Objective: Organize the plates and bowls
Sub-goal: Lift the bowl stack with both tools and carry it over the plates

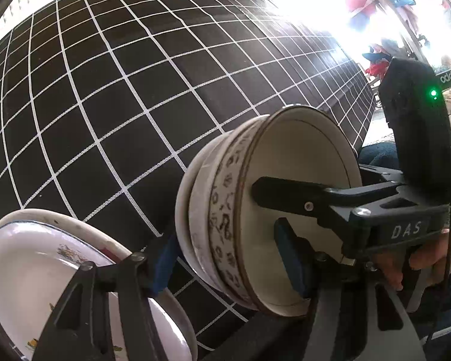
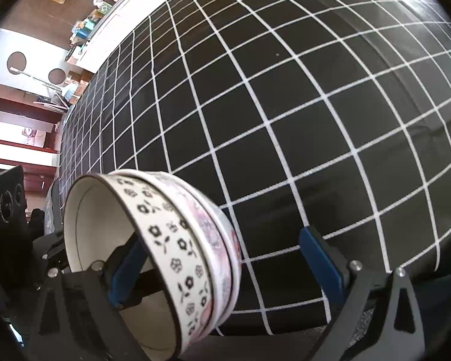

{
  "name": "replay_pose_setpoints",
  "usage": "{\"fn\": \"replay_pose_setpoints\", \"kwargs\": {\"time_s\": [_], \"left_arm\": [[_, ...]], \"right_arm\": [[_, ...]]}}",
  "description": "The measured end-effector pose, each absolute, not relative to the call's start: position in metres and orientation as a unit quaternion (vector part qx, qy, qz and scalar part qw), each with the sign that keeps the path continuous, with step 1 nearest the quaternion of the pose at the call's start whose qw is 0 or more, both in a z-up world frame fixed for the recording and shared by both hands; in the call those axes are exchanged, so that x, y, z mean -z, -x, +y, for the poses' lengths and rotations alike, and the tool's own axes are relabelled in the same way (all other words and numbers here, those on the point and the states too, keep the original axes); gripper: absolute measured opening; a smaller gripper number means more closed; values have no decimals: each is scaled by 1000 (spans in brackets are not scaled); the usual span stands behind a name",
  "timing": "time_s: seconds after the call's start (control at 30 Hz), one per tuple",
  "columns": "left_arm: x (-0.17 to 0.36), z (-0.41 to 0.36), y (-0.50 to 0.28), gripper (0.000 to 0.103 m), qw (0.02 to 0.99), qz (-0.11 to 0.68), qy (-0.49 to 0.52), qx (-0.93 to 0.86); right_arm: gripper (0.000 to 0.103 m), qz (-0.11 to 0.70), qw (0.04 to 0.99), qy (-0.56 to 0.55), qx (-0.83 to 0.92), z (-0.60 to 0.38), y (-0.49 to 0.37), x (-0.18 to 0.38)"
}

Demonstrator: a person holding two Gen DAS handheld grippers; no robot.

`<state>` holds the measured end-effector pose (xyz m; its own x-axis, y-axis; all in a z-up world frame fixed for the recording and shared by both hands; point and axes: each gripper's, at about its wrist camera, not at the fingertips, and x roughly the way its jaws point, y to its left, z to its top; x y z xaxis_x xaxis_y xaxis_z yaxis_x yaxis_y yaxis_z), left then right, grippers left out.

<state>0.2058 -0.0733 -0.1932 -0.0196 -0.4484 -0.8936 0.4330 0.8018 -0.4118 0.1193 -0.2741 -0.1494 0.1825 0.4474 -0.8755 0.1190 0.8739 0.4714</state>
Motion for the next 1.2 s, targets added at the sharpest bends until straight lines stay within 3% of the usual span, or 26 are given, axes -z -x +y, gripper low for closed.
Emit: {"fn": "replay_pose_setpoints", "kwargs": {"time_s": [0.3,0.67,0.93,1.2], "left_arm": [[197,-72,-212,58,693,651,25,311],[198,-79,-209,59,697,657,38,284],[197,-72,-201,59,702,653,60,278],[195,-73,-192,60,716,642,59,267]], "right_arm": [[89,630,719,-254,-145,-281,-112,151],[86,652,680,-315,-120,-277,-106,153],[72,642,687,-324,-108,-283,-93,147],[71,636,691,-326,-106,-283,-86,147]]}}
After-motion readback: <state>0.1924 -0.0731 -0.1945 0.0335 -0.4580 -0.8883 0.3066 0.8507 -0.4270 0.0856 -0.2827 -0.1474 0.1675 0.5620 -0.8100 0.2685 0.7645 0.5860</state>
